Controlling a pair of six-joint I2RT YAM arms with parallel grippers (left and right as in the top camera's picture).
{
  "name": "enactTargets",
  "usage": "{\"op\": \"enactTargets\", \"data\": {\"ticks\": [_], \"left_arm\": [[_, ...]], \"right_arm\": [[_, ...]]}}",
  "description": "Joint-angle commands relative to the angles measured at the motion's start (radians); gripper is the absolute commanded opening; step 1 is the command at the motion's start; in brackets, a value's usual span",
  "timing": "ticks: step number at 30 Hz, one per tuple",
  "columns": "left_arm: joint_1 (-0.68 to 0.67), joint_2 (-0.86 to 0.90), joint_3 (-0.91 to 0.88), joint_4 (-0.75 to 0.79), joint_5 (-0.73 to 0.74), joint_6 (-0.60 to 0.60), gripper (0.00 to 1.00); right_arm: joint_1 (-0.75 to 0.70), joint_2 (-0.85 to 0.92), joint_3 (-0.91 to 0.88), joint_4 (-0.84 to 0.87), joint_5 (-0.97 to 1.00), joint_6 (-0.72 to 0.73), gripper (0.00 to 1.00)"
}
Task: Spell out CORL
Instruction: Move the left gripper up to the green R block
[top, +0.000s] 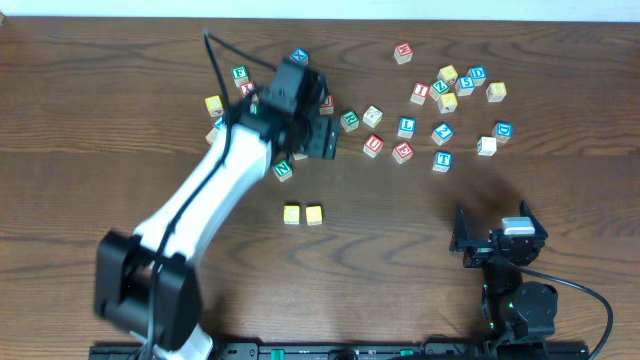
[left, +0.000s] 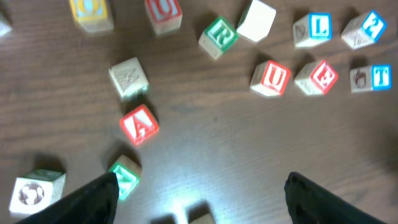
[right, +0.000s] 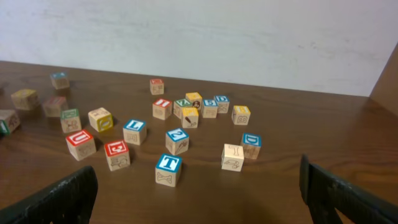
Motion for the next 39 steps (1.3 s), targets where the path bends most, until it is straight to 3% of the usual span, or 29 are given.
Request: {"op": "enactTargets", "data": {"ticks": [1, 8, 14, 17, 31, 39], "left_arm": [[-0.005, 0.148, 0.212, -0.101, 0.065, 0.169, 0.86], [-0.015, 0.361, 0.442, -0.175, 0.024, 0.260, 0.88], [-0.032, 0.455, 0.444, -0.161, -0.035, 0.420, 0.88], [-0.047, 0.487, 0.444, -0.142, -0.090, 0.456, 0.88], [-0.058, 0.515, 0.444, 0.063, -0.093, 0.628, 0.90], [-0.057, 0.565, 0.444, 0.108, -0.091, 0.657, 0.91]], "right_arm": [[-0.006, -0.005, -0.002, -0.004, -0.002, -0.002, 0.99], [-0.006, -0.005, -0.002, -0.004, -0.002, -0.002, 0.99], [-0.006, -0.005, -0.002, -0.004, -0.002, -0.002, 0.99], [-0.006, -0.005, -0.002, -0.004, -0.002, -0.002, 0.99], [-0.006, -0.005, -0.002, -0.004, -0.002, -0.002, 0.99], [-0.006, -0.005, -0.002, -0.004, -0.002, -0.002, 0.99]]}}
